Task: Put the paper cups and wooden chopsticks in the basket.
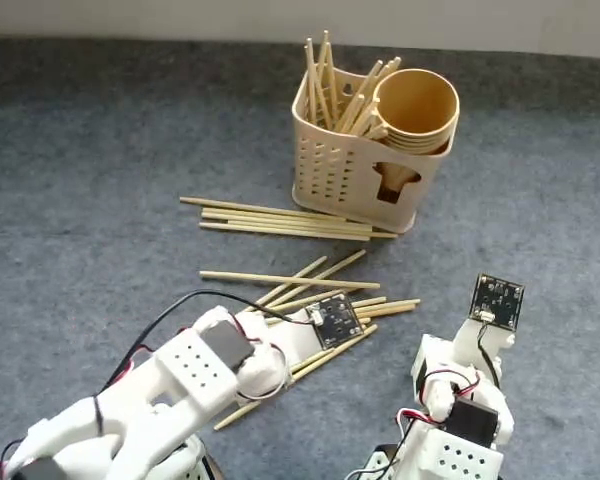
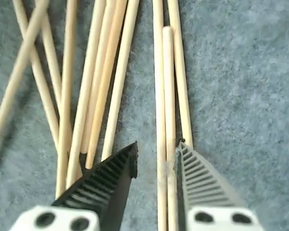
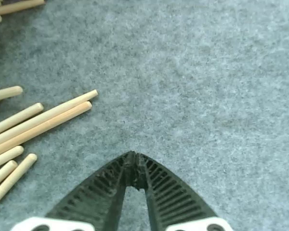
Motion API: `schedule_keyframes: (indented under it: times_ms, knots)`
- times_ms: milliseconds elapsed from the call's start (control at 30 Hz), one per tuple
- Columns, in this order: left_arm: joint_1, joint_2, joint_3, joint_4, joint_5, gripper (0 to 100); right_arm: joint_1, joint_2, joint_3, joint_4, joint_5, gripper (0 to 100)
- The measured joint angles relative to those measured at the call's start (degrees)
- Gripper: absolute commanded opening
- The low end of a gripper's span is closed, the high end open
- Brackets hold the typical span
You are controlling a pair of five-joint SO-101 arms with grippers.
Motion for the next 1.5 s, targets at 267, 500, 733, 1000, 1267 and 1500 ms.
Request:
schedule_keyframes:
  times_ms: [267, 500, 733, 1000, 1267, 1500]
  knots:
    - [-0.09, 13.63, -3.25, -2.81, 0.26, 11, 0.0, 0.0, 0.0, 0.0, 0.0, 0.5]
    - [0.35, 14.77, -3.78, -2.99, 0.26, 1, 0.0, 0.0, 0.0, 0.0, 0.0, 0.5]
    - [0.35, 14.77, -3.78, -2.99, 0.35, 1, 0.0, 0.0, 0.0, 0.0, 0.0, 0.5]
    - [0.35, 5.45, -3.78, -0.97, 0.26, 1, 0.0, 0.0, 0.0, 0.0, 0.0, 0.5]
    - [0.35, -2.55, -3.78, 2.73, 0.09, 1, 0.0, 0.0, 0.0, 0.0, 0.0, 0.5]
    - [0.35, -6.42, -3.78, 4.31, 0.09, 1, 0.0, 0.0, 0.0, 0.0, 0.0, 0.5]
